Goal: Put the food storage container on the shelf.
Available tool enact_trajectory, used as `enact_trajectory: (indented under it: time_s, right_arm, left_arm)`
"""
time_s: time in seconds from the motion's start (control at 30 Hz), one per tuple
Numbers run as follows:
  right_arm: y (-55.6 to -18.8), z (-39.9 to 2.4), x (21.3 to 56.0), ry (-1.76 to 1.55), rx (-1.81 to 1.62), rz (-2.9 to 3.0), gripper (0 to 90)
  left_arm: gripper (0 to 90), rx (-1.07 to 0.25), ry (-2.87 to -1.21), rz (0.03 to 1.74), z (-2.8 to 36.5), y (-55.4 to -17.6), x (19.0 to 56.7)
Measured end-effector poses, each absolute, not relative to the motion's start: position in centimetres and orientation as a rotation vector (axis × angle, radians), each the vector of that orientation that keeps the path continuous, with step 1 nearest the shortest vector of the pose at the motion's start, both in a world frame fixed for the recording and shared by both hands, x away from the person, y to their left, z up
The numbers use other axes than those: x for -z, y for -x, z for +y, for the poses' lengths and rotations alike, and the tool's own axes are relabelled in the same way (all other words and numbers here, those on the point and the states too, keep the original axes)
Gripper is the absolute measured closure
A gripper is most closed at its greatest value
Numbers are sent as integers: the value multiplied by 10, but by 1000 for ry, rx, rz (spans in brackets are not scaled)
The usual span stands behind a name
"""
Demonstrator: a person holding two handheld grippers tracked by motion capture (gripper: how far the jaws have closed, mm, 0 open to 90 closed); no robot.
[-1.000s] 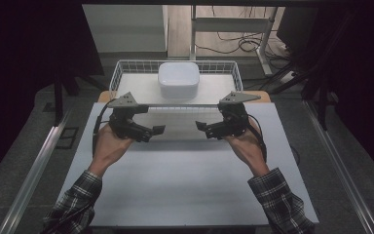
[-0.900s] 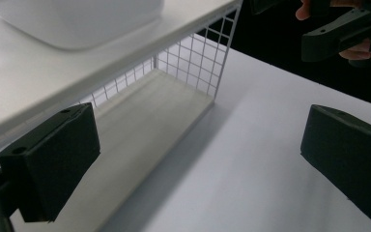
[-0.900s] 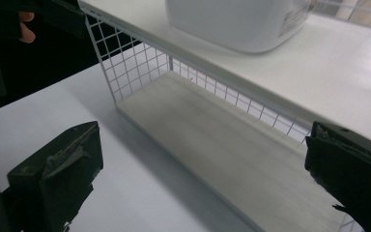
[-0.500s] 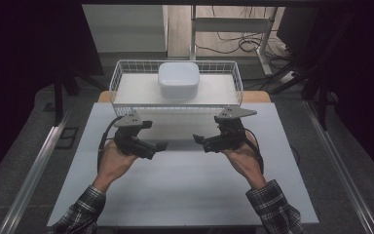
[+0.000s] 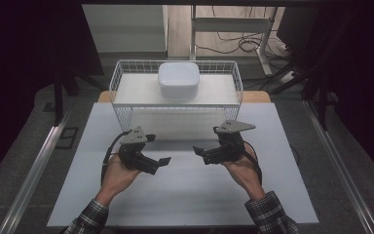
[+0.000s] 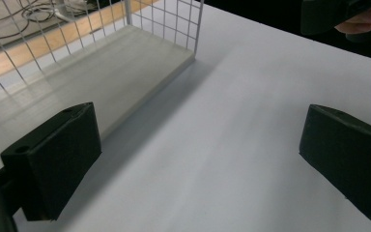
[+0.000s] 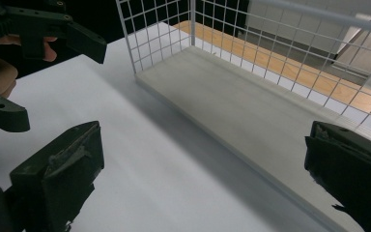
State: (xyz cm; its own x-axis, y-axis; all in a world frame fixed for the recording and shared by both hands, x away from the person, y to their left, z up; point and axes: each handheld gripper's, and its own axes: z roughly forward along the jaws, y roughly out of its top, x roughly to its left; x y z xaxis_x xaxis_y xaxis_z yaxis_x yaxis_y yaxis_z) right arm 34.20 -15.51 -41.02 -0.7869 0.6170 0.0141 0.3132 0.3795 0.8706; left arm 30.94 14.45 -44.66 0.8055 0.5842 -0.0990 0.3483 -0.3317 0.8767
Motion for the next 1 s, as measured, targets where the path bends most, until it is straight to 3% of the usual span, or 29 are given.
enact_trajectory:
  time_s: [0.3, 1.0]
  right_arm:
    - [-332, -167, 427, -808, -1354, 2344, 0]
    - [-298, -206, 446, -887, -1304, 2310, 0]
  left_arm:
    - [8, -193, -1906, 732, 149, -292, 475]
    - [17, -321, -1882, 794, 184, -251, 490]
